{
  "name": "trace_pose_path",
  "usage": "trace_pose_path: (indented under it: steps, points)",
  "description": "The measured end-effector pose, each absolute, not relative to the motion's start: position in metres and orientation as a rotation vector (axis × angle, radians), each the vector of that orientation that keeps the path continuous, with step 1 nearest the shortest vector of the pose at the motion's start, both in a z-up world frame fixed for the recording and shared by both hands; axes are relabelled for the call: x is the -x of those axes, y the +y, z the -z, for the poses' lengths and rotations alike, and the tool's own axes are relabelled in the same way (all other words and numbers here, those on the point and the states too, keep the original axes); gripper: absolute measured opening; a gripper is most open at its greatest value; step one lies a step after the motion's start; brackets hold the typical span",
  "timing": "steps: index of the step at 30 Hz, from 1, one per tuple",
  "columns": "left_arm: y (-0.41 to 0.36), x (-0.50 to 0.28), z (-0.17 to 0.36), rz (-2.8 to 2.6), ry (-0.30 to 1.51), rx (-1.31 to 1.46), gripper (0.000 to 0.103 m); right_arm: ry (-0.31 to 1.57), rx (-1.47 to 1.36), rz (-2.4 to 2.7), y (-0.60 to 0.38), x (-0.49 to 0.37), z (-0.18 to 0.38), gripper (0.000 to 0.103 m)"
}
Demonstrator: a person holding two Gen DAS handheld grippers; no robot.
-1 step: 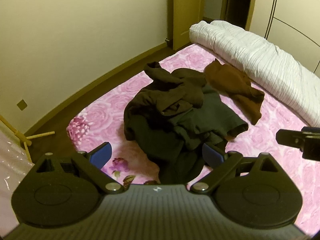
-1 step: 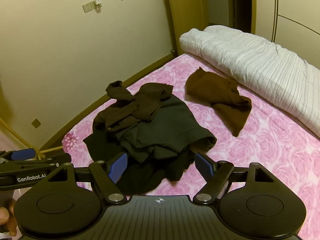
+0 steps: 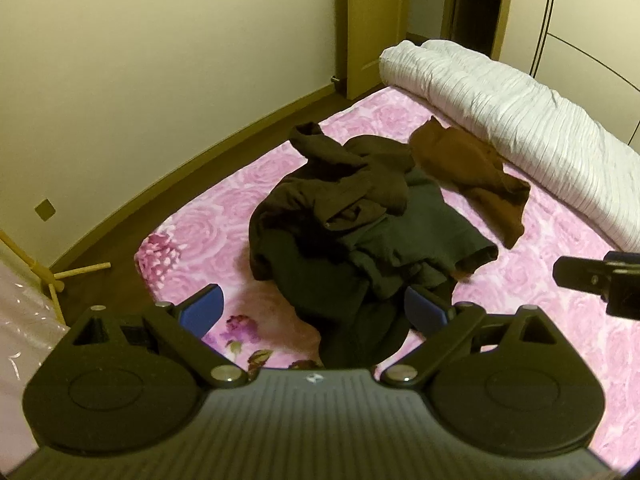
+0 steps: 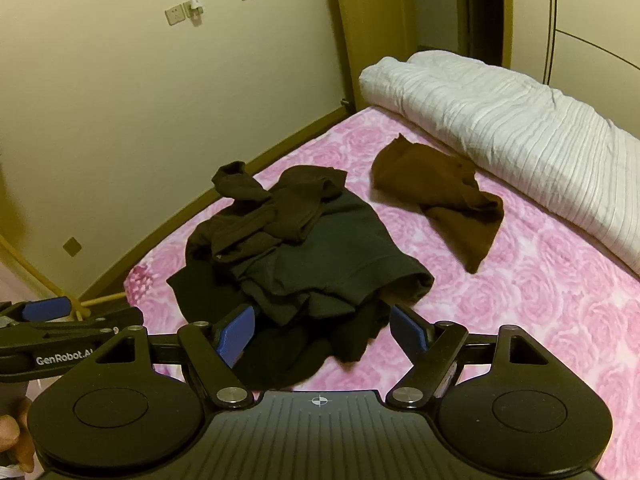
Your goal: Fold clothes
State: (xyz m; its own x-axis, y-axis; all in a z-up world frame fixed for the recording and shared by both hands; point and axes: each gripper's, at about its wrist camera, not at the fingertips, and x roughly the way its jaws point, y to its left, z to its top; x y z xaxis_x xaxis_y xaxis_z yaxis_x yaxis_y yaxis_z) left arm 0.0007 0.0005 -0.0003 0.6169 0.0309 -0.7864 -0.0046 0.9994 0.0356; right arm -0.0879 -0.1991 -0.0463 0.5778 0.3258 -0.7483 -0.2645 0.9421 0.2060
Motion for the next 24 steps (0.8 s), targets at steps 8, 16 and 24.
trace_pose_path:
  steps: [8,16,24]
  points:
    - [0.01,0.003,0.005,0.006,0.916,-0.017,0.095,0.885,-0.065,-0.346,-0.194,0.088,0.046,0.078]
    - [0.007,0.007,0.004,-0.003,0.91,-0.03,0.095,0.888,-0.052,-0.356,-0.183,0.089,0.041,0.078]
    - [0.01,0.007,0.006,-0.008,0.918,-0.027,0.095,0.892,-0.05,-0.358,-0.18,0.088,0.041,0.078]
